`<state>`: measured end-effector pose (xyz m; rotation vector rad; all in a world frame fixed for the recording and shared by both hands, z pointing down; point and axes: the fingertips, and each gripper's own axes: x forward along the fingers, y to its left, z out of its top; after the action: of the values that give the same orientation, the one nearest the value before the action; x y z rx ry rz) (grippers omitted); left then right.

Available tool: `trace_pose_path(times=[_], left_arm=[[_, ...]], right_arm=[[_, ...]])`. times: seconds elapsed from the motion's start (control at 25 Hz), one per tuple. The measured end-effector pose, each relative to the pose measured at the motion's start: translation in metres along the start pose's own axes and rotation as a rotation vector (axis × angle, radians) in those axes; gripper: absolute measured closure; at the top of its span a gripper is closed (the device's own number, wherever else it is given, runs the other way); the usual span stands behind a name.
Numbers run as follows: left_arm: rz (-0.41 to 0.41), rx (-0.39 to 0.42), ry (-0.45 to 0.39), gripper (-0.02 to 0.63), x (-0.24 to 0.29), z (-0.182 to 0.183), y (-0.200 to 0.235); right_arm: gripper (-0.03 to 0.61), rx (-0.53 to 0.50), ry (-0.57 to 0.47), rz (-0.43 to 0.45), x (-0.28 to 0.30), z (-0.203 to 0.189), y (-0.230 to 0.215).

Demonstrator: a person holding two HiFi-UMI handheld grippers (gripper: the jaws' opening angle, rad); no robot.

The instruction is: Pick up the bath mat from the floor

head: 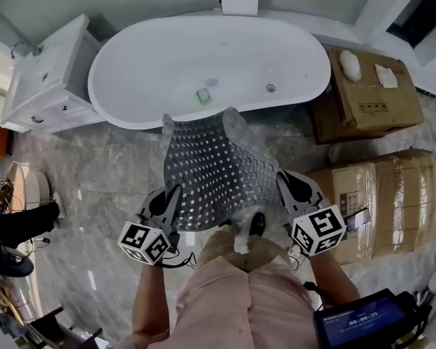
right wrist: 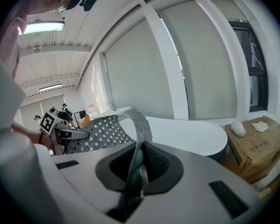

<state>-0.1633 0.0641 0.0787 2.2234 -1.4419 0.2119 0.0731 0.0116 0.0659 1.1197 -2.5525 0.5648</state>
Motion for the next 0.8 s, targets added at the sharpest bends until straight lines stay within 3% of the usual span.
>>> trace_pose_path(times=[0.44,0.8], left_arm=[[0.081,0.063,-0.083,0.574,-0.030,0.045,0.000],[0.224,0.070,-0.113,0.574,-0.046,0.067,0.009]], right_arm=[[0.551,-0.029,-0.129,-0.115,-0.045,0.039,-0.025],[0.551,-0.046,-0.188,-0.165,-0.064,0.061,-0.038]])
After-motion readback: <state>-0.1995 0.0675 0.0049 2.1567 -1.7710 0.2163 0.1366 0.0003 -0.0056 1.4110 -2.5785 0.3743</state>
